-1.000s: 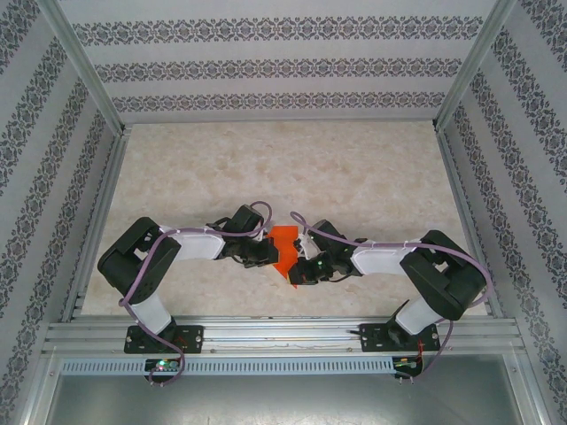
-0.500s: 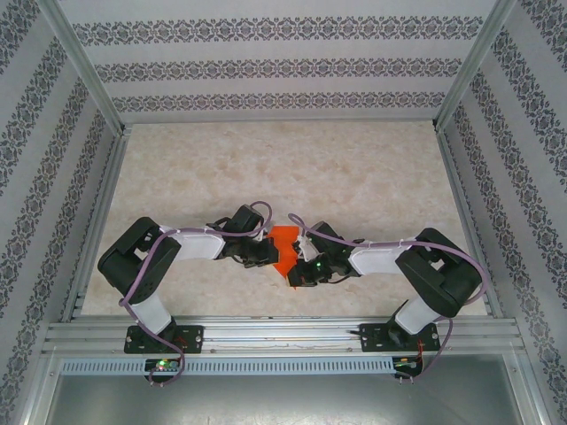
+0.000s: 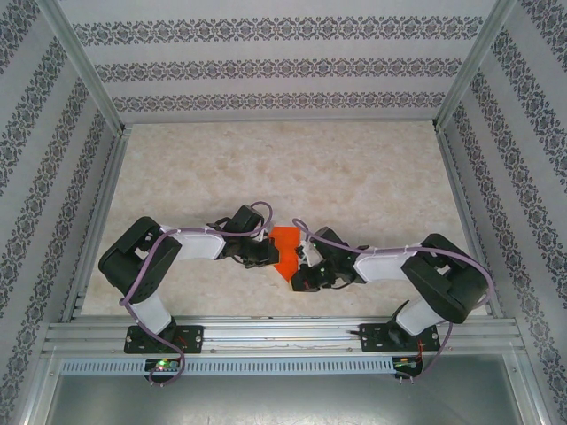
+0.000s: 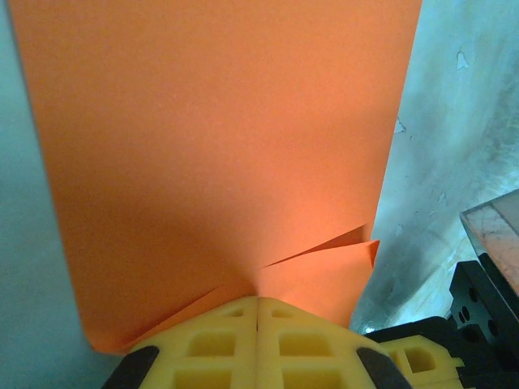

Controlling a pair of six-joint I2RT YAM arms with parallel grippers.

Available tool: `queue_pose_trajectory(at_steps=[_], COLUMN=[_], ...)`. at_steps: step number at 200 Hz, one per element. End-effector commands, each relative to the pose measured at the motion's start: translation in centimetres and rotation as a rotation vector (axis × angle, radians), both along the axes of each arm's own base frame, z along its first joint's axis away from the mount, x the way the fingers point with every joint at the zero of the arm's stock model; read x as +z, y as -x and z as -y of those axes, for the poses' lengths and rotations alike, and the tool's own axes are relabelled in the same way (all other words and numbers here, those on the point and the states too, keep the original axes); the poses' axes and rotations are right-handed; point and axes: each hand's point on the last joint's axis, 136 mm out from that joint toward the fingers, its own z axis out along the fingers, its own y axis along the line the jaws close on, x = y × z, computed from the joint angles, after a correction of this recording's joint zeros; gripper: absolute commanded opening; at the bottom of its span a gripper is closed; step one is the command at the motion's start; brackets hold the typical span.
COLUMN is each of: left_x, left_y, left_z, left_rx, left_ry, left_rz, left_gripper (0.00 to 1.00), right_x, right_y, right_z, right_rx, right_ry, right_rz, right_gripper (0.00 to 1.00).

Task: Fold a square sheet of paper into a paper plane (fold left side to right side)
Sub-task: Third fold the triangle at the center of the table.

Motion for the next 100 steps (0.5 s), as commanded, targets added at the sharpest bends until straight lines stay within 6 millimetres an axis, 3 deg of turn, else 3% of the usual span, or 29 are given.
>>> queue_pose_trajectory(at_steps=[1,56,79,100], left_x=[-3.0,-2.6,-2.6,-2.5], left_y=[1.1,1.0,0.9,0.8], left_z=[-2.0,-1.9,-1.7,-1.6], left_rx=[0.029,0.030,0.029,0.032], left_ry=[-0.116,-0.105,-0.099,-0.092], left_rz=[-0.065,-0.058,-0.056,-0.056], left_gripper=[0.05,0.05,0.05,0.05], right_x=[-1.2,4.1,5.0,4.7], right_y=[2.6,0.8,-0.9,-2.4], right_z=[1.9,0.6,0.2,-0.5], right_rx=[0.018,-0.004,-0.039,-0.064], right_ry=[0.080,-0.053,-0.067,-0.040], right_rz=[-0.085,0.040,0.103,0.126], right_gripper=[0.01,0.00,0.00,0.00])
